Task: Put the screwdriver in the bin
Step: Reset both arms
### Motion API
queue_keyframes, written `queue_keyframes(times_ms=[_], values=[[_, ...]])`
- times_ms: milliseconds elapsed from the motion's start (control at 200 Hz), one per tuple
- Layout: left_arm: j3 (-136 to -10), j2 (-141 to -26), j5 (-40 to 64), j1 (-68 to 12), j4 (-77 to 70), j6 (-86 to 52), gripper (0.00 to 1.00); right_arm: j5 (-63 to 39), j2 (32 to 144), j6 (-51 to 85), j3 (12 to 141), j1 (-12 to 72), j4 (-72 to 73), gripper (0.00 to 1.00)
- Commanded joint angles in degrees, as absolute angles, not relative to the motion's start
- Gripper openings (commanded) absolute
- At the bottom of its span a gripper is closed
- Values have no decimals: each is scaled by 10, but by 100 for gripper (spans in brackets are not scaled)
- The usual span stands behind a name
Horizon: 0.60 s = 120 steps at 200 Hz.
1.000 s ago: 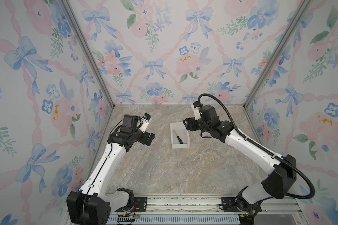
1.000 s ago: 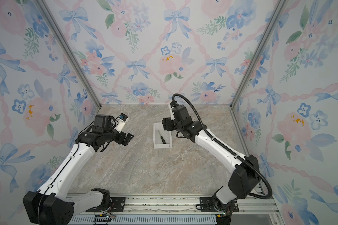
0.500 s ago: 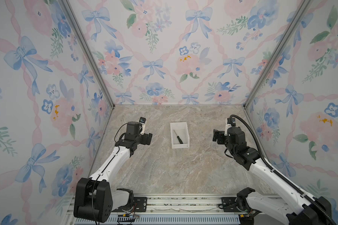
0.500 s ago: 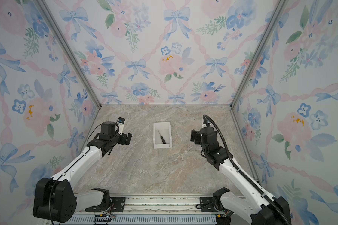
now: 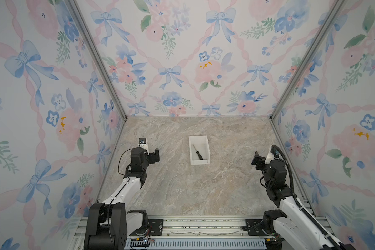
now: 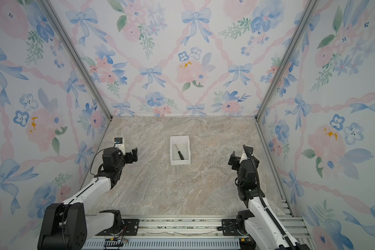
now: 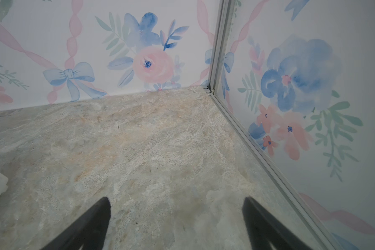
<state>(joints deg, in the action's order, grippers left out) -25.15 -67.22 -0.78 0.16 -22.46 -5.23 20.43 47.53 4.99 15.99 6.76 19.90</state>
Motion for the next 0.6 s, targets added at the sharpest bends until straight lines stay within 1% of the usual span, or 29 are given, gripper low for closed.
queue_keyframes(times_ms=[0, 185, 325, 435, 595], values=[[-206, -678, 2, 12, -329, -62, 98, 180, 528, 25, 124, 45, 355, 97], [-136, -691, -16, 19, -486, -55, 98, 165, 591, 35, 96, 33, 449, 97], [-124, -725, -8, 19, -549, -55, 98, 135, 627, 28, 103, 33, 472, 97], [-110, -760, -13, 19, -621, -51, 98, 132, 659, 25, 106, 33, 500, 97], [-95, -788, -13, 19, -665, -46, 98, 111, 704, 24, 114, 33, 533, 97]])
